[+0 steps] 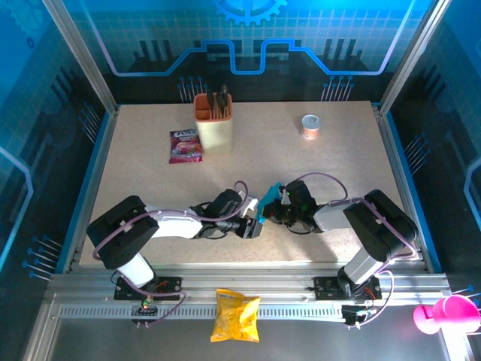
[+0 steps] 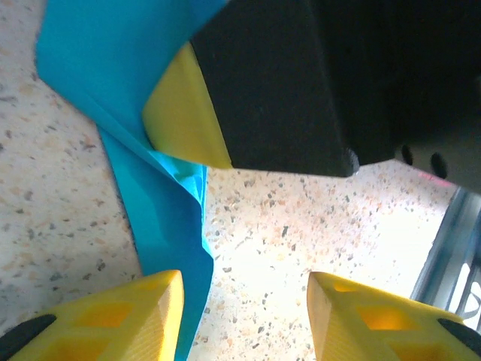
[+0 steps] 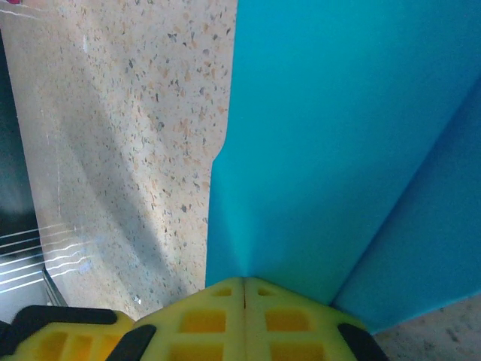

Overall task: Fold a paper plane with a square sheet of paper (pick it up from the middle)
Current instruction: Fold the wing for the fifth time at the center of the table.

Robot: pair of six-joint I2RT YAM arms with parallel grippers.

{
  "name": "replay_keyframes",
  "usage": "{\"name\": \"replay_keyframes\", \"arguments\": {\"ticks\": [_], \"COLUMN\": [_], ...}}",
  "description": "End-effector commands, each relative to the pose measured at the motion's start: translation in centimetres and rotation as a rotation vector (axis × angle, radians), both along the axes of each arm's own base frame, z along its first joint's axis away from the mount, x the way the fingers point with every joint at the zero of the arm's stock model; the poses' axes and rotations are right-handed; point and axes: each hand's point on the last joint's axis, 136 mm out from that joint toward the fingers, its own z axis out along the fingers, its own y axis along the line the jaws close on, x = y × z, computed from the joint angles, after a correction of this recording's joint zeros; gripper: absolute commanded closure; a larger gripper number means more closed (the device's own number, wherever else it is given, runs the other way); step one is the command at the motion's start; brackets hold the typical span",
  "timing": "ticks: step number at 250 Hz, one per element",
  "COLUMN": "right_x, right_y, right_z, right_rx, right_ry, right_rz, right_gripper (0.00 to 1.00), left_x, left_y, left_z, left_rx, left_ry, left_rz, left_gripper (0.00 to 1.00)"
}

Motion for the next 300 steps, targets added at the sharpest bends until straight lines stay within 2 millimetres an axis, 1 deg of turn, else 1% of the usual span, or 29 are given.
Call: {"name": "replay_keyframes", "arguments": {"ticks": [1,28,96,108,126,148,181,211,233,243,248,271,300], "right_x": [-2.4,-2.4,-2.4,-2.4,-2.4,-2.3,-1.9,-1.2,-0.8,-0.9,-0.9,-1.0,-1.6], "right_y": [-3.2,-3.2,-3.1,-3.2,-3.2,-3.0,-2.6,-2.4,-2.4,-2.6,-2.7,-3.2,-3.3], "right_z": [-4.3,-4.2,-4.2,-4.2,-4.1,-3.7,-2.3,-0.1,1.7,2.2,2.5,3.7,4.2], "right_rx": [-0.142,-0.140,-0.136,-0.136,-0.133,-0.119,-0.091,-0.062,-0.055,-0.065,-0.069,-0.087,-0.105], "right_ry": [0.135,0.135,0.136,0.136,0.136,0.130,0.100,0.032,-0.024,-0.032,-0.041,-0.070,-0.085], "right_rz": [-0.059,-0.059,-0.061,-0.063,-0.066,-0.068,-0.064,-0.063,-0.063,-0.062,-0.065,-0.064,-0.048], "right_gripper": [1.00,1.00,1.00,1.00,1.00,1.00,1.00,1.00,0.87,0.83,0.83,0.84,0.90], "left_x": [0.4,0.7,1.0,1.1,1.0,0.9,0.6,0.5,0.5,0.3,0.4,0.3,0.2], "left_y": [0.2,0.4,0.6,0.6,0.5,0.4,0.6,0.7,0.8,0.9,0.9,1.0,1.1], "left_z": [-0.7,-1.1,-1.8,-1.9,-1.9,-2.2,-2.7,-3.1,-3.1,-3.3,-3.3,-3.6,-3.8], "left_rx": [0.040,0.056,0.080,0.080,0.074,0.074,0.082,0.087,0.087,0.090,0.089,0.094,0.095], "left_ry": [-0.048,-0.062,-0.066,-0.064,-0.059,-0.047,-0.029,-0.023,-0.022,-0.018,-0.019,-0.014,-0.009], "left_rz": [0.003,0.011,0.025,0.028,0.025,0.023,0.025,0.028,0.029,0.030,0.030,0.031,0.037], "left_gripper": [0.52,0.54,0.72,0.78,0.91,1.00,1.00,1.00,1.00,1.00,1.00,1.00,1.00]}}
